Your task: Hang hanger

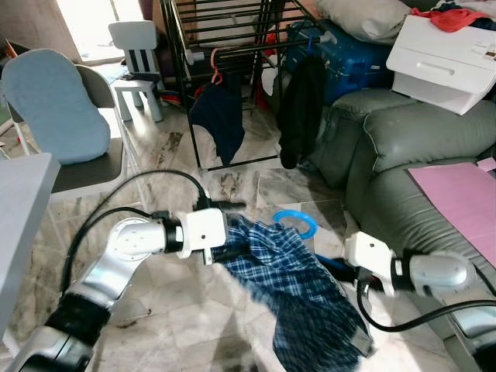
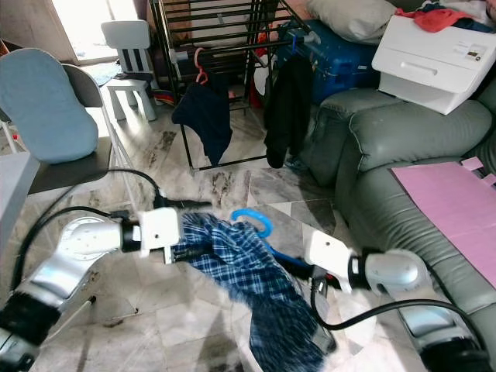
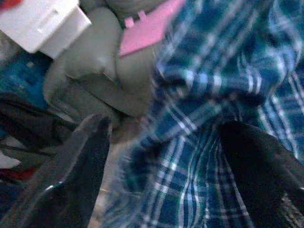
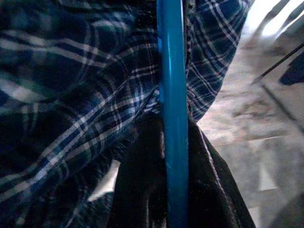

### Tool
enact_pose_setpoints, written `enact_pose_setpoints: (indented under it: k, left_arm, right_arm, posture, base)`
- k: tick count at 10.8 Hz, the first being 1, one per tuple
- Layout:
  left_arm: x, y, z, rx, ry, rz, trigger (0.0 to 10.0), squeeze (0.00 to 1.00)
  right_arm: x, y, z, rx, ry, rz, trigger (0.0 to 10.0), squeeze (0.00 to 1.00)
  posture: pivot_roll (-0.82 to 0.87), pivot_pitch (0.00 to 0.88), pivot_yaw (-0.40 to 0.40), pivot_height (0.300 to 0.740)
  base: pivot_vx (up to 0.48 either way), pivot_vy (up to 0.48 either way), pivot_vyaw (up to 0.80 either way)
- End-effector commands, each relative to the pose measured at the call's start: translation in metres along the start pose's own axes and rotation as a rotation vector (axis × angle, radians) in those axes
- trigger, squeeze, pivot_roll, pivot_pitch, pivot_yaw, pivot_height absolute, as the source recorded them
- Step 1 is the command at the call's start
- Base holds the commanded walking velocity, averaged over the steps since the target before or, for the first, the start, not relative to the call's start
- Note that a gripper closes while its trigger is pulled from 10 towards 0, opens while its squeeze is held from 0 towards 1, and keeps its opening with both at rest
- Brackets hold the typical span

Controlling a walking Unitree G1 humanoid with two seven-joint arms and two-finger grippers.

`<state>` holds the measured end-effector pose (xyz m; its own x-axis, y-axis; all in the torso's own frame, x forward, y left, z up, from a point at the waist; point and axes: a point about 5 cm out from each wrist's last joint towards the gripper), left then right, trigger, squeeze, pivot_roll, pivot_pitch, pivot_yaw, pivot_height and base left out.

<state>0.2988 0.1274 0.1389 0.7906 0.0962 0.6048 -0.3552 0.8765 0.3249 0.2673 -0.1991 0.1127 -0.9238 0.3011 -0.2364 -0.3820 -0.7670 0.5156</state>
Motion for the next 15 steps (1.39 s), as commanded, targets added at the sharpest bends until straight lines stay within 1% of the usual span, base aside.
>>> enact_pose_setpoints:
  k: [1, 2, 3, 4, 5, 6, 9, 13, 14, 15]
  left_arm:
    - [0.003, -0.001, -0.001, 0.010, -0.010, -0.030, 0.0, 0.00]
    - [0.008, -0.003, -0.003, 0.023, -0.008, -0.042, 0.0, 0.00]
    - [0.012, -0.005, -0.004, 0.027, -0.019, -0.040, 0.0, 0.00]
    - [0.016, -0.005, -0.005, 0.032, -0.029, -0.039, 0.0, 0.00]
    - [0.025, -0.007, -0.005, 0.037, -0.038, -0.025, 0.0, 0.00]
    - [0.027, -0.007, -0.005, 0.038, -0.041, -0.025, 0.0, 0.00]
    - [0.029, -0.009, -0.008, 0.051, -0.053, -0.050, 0.0, 0.00]
    - [0.021, -0.004, -0.021, 0.140, -0.042, -0.159, 0.0, 0.00]
    - [0.018, -0.003, -0.024, 0.158, -0.050, -0.174, 0.0, 0.00]
    - [0.018, -0.003, -0.024, 0.157, -0.050, -0.168, 0.0, 0.00]
  right_arm:
    - [-0.004, -0.001, 0.006, -0.009, 0.063, -0.019, 10.0, 0.00]
    - [-0.010, -0.001, 0.009, -0.029, 0.069, -0.053, 10.0, 0.00]
    - [-0.012, -0.003, 0.011, -0.033, 0.082, -0.066, 10.0, 0.00]
    - [-0.011, -0.004, 0.010, -0.030, 0.090, -0.064, 10.0, 0.00]
    - [-0.009, -0.005, 0.008, -0.017, 0.109, -0.063, 10.0, 0.00]
    - [-0.010, -0.006, 0.008, -0.021, 0.110, -0.071, 10.0, 0.00]
    - [-0.011, -0.007, 0.007, -0.015, 0.121, -0.085, 10.0, 0.00]
    - [-0.010, -0.009, 0.006, -0.009, 0.138, -0.088, 10.0, 0.00]
    - [-0.011, -0.010, 0.006, -0.008, 0.141, -0.088, 10.0, 0.00]
    - [-0.011, -0.011, 0.006, -0.008, 0.145, -0.088, 10.0, 0.00]
  posture:
    - [-0.13, 0.008, 0.039, 0.740]
    - [-0.13, 0.006, 0.041, 0.740]
    - [-0.13, 0.006, 0.043, 0.740]
    - [-0.13, 0.005, 0.045, 0.740]
    - [-0.13, 0.004, 0.047, 0.740]
    - [-0.13, 0.003, 0.050, 0.740]
    - [-0.13, 0.006, 0.052, 0.740]
    - [-0.13, 0.011, 0.048, 0.740]
    - [-0.13, 0.013, 0.047, 0.740]
    - [-0.13, 0.016, 0.047, 0.740]
  base:
    - [0.000, 0.000, 0.00]
    - [0.000, 0.000, 0.00]
    - [0.000, 0.000, 0.00]
    - [0.000, 0.000, 0.00]
    - [0.000, 0.000, 0.00]
    - [0.000, 0.000, 0.00]
    - [0.000, 0.000, 0.00]
    - [0.000, 0.000, 0.00]
    - [0.000, 0.000, 0.00]
    - [0.000, 0.000, 0.00]
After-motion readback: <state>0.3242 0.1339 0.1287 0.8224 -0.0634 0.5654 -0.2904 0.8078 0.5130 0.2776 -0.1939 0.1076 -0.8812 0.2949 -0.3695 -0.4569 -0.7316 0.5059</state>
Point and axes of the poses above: a point about 5 cm out from each wrist's last joint towards the gripper, its own y axis pointing back from the gripper into the wrist, its own z axis along the axis of the wrist's last joint, x = y × z, and after that the axes turned 4 degrees about -y, right-handed
